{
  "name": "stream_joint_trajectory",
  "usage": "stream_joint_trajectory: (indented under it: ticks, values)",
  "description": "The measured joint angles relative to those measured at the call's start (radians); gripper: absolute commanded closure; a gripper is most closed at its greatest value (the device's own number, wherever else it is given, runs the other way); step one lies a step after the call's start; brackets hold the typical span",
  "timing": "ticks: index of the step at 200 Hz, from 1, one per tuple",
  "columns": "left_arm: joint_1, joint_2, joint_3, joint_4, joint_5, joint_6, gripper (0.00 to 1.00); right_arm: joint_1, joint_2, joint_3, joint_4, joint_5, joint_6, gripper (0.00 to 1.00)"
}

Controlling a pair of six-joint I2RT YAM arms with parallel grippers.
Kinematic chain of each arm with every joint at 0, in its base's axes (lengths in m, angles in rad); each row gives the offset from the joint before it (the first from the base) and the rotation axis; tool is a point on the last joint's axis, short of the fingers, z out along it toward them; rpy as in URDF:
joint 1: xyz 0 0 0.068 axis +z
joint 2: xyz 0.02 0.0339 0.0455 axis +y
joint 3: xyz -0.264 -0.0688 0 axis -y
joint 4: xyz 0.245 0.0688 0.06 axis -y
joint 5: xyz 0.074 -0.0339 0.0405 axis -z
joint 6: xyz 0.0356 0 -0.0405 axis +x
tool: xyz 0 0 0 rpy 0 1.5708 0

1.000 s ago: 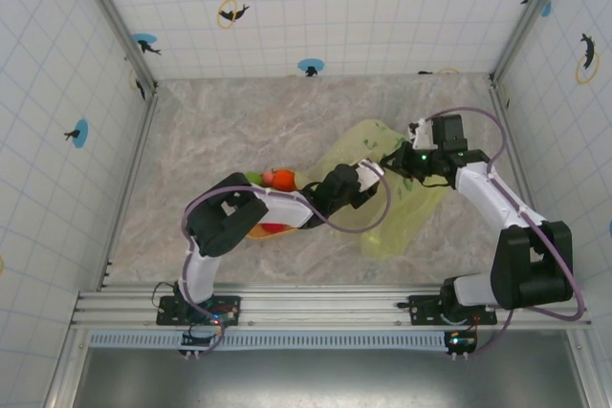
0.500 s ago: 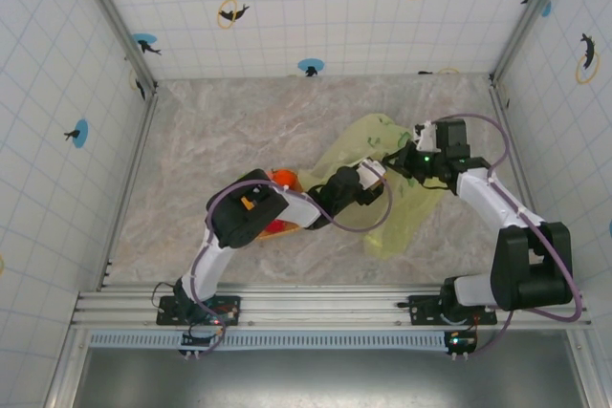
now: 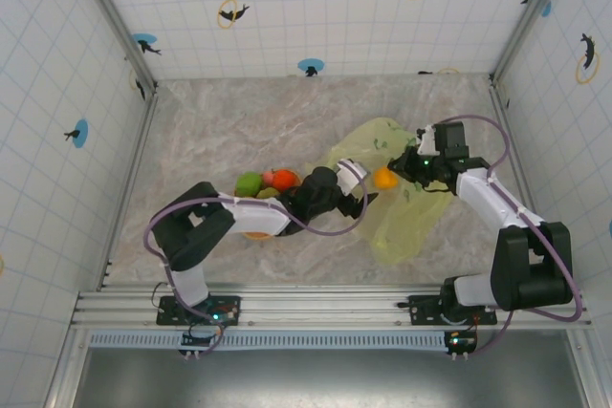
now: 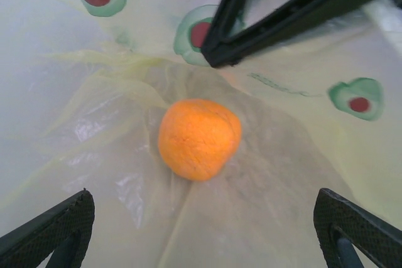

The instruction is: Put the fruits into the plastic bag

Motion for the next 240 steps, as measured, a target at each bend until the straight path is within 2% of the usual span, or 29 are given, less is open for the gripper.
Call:
stream_joint_trajectory:
  ticks: [57,112,153,195,240]
  values:
    - [0.000,-0.144,-0.055,-0.183,0.109,-0.085,0.11,0.028,0.017,0.000,0.011,0.044,-0.003,1.00]
    - [0.000,-0.242,-0.068,-0.276,0.290,-0.158,0.11,0.068,0.036,-0.010,0.025,0.076,-0.002,1.00]
    - [0.000,-0.242,-0.048,-0.286,0.394,-0.246,0.13,0.093,0.036,-0.039,0.076,0.089,0.026,1.00]
    - [-0.017,-0.188,0.043,-0.259,0.464,-0.338,0.14,0.100,0.035,-0.067,0.130,0.101,0.067,1.00]
    - [-0.040,-0.169,0.053,-0.216,0.536,-0.413,0.14,0.101,0.024,-0.110,0.175,0.106,0.106,1.00]
